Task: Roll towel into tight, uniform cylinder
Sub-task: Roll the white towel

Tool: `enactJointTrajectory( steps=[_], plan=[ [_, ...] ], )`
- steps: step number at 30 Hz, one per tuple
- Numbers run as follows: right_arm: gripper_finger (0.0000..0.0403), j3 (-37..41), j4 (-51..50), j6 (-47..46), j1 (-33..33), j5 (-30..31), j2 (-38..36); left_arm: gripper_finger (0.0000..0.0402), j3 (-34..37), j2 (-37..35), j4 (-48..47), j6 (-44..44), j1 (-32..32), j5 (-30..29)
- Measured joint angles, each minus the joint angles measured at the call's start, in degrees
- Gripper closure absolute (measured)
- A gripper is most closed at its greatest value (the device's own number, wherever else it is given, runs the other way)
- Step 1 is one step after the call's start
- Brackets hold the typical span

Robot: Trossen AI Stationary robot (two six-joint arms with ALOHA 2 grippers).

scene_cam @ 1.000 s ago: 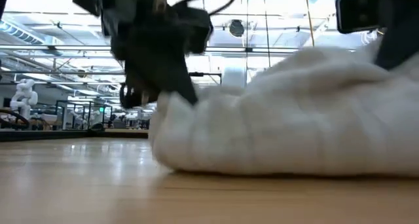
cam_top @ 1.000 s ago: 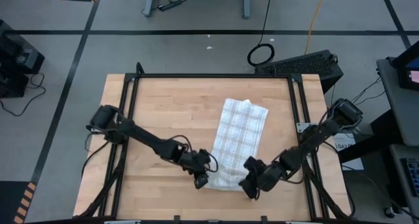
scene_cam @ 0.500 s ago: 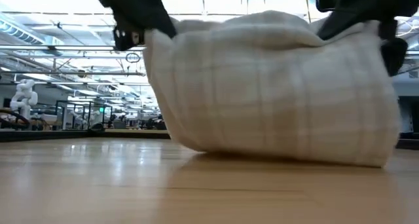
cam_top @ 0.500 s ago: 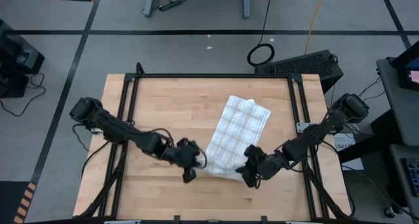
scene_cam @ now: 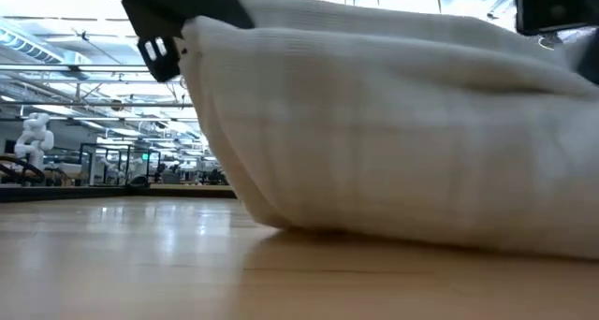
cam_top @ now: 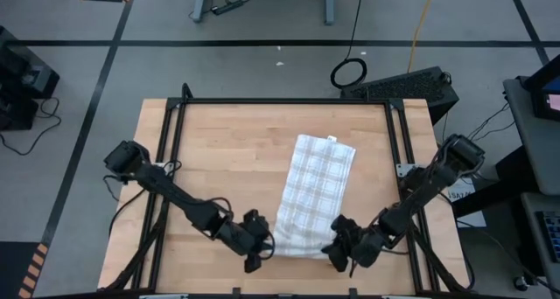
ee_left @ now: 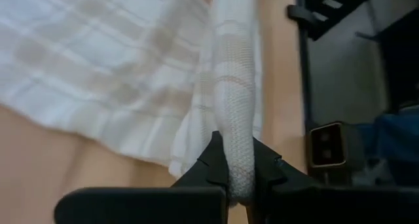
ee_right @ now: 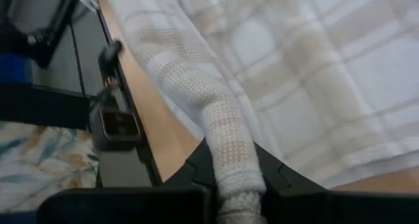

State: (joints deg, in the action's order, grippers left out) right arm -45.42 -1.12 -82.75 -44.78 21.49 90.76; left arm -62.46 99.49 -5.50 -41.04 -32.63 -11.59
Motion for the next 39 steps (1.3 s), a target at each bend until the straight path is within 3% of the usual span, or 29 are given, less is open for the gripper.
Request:
enactJointTrajectory(
  steps=[5, 15, 24, 30, 39],
  plan=[
    [0.0369, 0.14, -1.62, -1.82, -1.36, -1.19, 0.68, 0.0386, 0.02, 4.24, 7.33, 0.85, 1.24, 3.85],
    [0.0369, 0.16, 0.38, -13.3, -4.17, -2.89, 0.92, 0.0383, 0.04, 6.22, 8.62, 1.87, 4.36, 12.75],
    [0.0369, 0.12, -0.03, -13.52, -4.84, -3.57, 2.29, 0.0379, 0.0, 7.13, 10.0, 7.61, 9.35, 19.6],
    [0.0369, 0.12, 2.05, -16.67, -4.82, -5.52, 4.39, 0.0378, 0.0, 10.95, 12.54, 3.53, 10.46, 27.32],
    [0.0369, 1.69, 8.64, -16.37, -4.53, -10.76, 5.99, 0.0377, -0.02, 15.17, 16.16, -4.29, 10.49, 28.98]
  ],
)
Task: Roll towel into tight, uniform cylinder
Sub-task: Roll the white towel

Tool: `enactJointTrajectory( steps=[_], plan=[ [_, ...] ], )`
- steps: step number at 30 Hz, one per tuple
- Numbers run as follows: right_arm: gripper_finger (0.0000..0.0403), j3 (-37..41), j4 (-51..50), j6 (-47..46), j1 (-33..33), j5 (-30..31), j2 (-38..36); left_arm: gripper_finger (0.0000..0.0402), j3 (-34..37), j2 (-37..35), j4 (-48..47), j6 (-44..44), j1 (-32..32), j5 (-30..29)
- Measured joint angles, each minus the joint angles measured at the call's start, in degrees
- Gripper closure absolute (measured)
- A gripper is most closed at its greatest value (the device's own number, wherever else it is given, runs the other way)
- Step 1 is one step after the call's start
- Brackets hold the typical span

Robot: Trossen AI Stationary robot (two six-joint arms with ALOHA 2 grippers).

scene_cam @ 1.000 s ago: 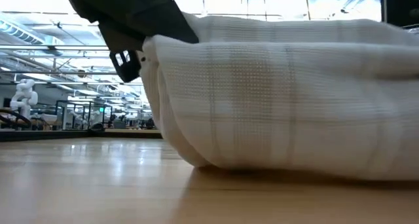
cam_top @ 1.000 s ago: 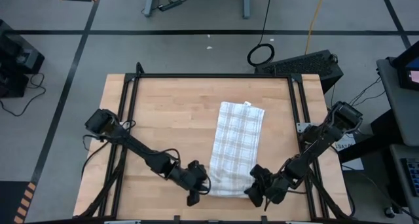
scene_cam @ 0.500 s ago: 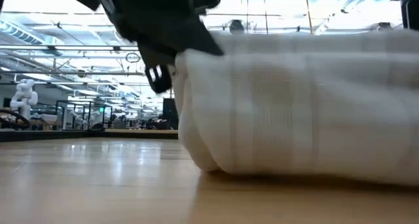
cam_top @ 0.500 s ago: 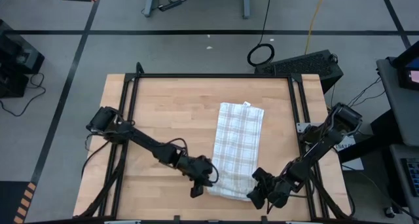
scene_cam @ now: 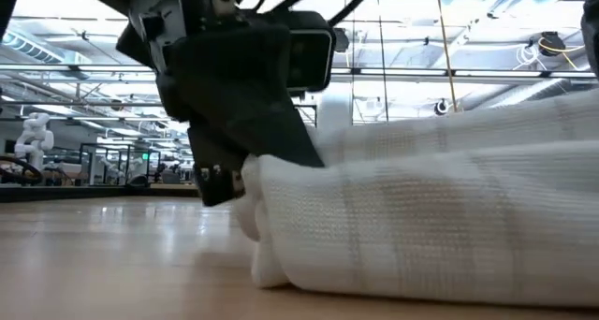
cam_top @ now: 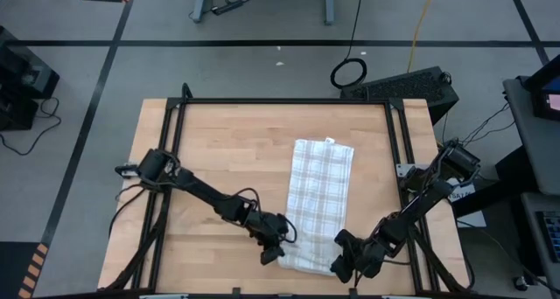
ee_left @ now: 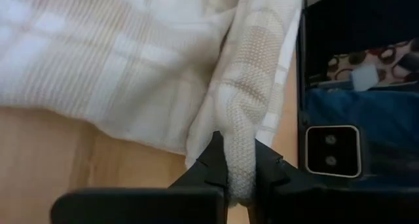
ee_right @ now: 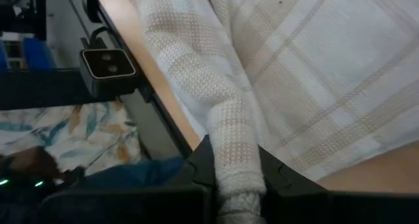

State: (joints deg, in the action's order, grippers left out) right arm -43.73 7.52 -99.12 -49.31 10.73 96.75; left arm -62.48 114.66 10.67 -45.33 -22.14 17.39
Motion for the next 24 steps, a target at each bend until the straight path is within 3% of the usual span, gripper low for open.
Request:
enactJointTrajectory(
  steps=[8, 17, 21, 24],
  plan=[
    [0.0348, 2.5, 3.42, 1.5, 0.58, -3.41, -0.26, 0.0377, -0.01, 2.57, 4.17, -6.91, 0.42, 2.05],
    [0.0226, 2.54, -5.89, 8.76, 0.25, -9.38, -7.64, 0.0377, 0.13, 2.5, 4.37, -8.43, 0.75, 2.33],
    [0.0177, 2.56, -10.02, 13.74, -0.5, -6.79, -12.92, 0.0377, 0.13, 2.5, 4.06, -9.87, 1.11, 2.33],
    [0.0161, 1.94, -9.28, 18.55, -2.05, -0.15, -15.68, 0.0377, 0.13, 2.5, 4.02, -11.66, 1.38, 2.37]
  ],
)
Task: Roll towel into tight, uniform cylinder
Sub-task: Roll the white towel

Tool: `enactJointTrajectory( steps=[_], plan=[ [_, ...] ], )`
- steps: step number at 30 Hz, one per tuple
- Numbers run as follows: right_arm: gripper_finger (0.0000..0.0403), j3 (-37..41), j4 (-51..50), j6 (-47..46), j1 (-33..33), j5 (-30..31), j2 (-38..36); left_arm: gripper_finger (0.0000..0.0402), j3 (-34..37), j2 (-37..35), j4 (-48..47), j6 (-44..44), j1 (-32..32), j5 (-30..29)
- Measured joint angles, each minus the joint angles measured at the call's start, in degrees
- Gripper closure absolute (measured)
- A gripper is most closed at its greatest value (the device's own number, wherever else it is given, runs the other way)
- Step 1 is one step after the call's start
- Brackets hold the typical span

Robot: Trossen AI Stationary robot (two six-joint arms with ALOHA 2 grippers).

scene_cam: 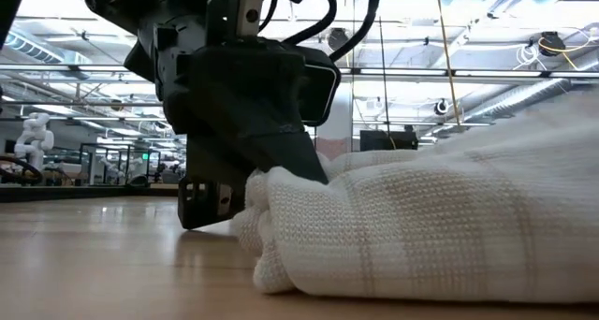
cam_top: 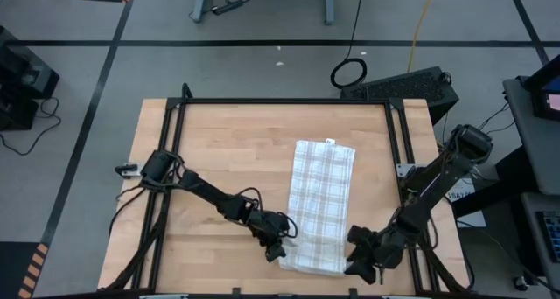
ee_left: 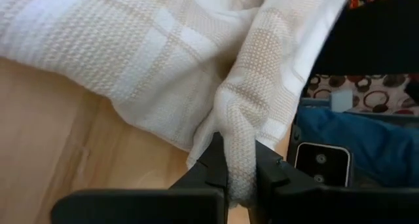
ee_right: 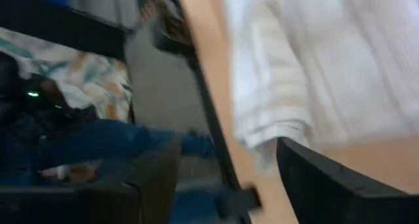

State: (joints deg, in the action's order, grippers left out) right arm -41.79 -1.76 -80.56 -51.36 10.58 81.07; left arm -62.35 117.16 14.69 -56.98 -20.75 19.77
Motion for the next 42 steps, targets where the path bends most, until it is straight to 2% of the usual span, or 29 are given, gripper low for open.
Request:
enactJointTrajectory(
  steps=[4, 10, 14, 18, 23, 26, 31, 42],
  plan=[
    [0.0169, -3.01, 0.22, 7.21, -2.32, 7.38, 0.34, 0.0377, 0.0, 0.0, 0.03, -1.62, 0.38, 0.0],
    [0.0213, -7.3, -1.79, 12.49, -2.44, 8.67, 5.12, 0.0377, 0.0, 0.0, 0.1, -2.68, 0.92, 0.07],
    [0.0221, -9.35, -5.77, 15.26, -2.44, 9.7, 6.19, 0.0377, 0.0, 0.0, 0.15, -2.67, 1.08, 0.09],
    [0.0192, -9.78, -6.65, 21.49, -2.31, 12.82, 6.91, 0.0377, 0.0, 0.0, -0.06, -2.68, 1.49, 0.69],
    [0.0127, -9.76, -8.88, 22.85, -1.41, 13.46, 7.02, 0.0377, -0.02, 0.0, -0.14, -2.76, 1.9, 1.29],
    [0.0101, -9.8, -8.8, 23.6, -1.41, 13.43, 7.98, 0.0377, -0.01, 0.0, -0.18, -2.76, 2.2, 1.41],
    [0.0092, -9.78, -6.95, 24.3, -1.41, 12.0, 11.35, 0.0377, -0.02, 0.0, -0.16, -2.92, 2.4, 1.4],
    [0.0091, -9.78, -7.54, 26.22, -0.71, 13.65, 15.41, 0.0377, -0.02, 0.0, -0.19, -4.14, 2.4, 1.44]
  ],
)
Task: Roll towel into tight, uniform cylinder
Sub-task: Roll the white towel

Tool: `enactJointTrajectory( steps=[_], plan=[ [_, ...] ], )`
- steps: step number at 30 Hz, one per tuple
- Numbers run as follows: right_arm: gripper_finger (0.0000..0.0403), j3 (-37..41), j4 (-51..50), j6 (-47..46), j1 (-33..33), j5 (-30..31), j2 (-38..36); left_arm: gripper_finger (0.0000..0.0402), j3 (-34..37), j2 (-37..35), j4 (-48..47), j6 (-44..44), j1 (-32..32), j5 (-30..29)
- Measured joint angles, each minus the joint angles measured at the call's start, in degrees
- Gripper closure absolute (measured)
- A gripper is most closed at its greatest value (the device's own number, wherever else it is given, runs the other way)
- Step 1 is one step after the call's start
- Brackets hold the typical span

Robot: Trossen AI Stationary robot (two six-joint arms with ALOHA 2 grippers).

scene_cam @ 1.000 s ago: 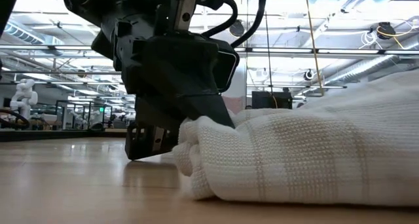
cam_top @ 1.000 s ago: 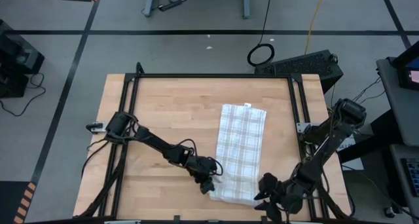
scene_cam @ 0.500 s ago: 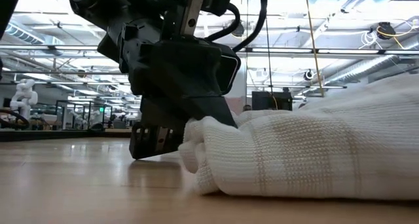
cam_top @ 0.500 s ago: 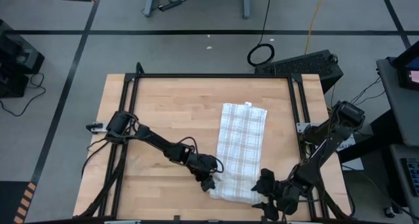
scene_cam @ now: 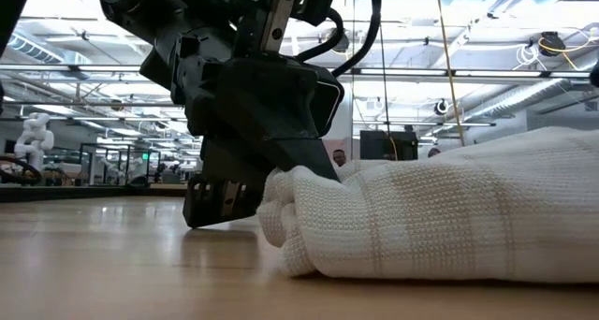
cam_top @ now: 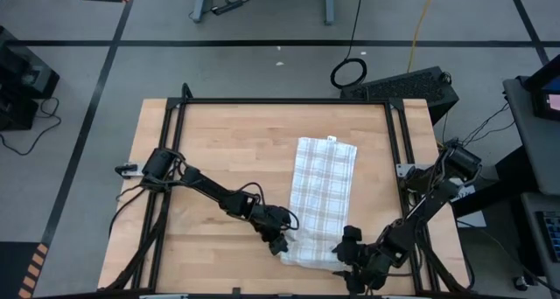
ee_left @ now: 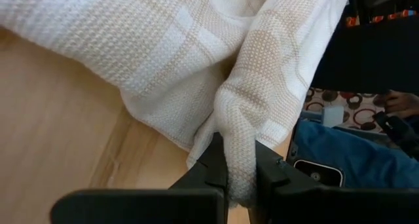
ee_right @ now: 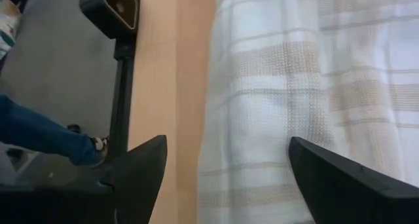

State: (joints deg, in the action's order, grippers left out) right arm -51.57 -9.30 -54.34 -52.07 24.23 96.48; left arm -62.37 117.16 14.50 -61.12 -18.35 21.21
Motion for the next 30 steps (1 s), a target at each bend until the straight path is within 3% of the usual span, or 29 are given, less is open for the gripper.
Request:
enactJointTrajectory(
  steps=[10, 24, 30],
  plan=[
    [0.0091, -2.54, -2.35, 2.96, 0.09, 4.15, -0.39, 0.0377, -0.02, 0.0, 0.0, -0.05, 0.0, 0.02],
    [0.0092, -2.45, -5.22, -5.21, 0.61, -0.74, 4.47, 0.0377, -0.04, 0.0, -0.15, -1.18, 0.02, 0.02],
    [0.0092, -2.45, -5.14, -4.32, 1.2, -3.05, 5.89, 0.0377, -0.04, 0.0, 0.16, -1.62, 0.02, 0.02]
  ],
)
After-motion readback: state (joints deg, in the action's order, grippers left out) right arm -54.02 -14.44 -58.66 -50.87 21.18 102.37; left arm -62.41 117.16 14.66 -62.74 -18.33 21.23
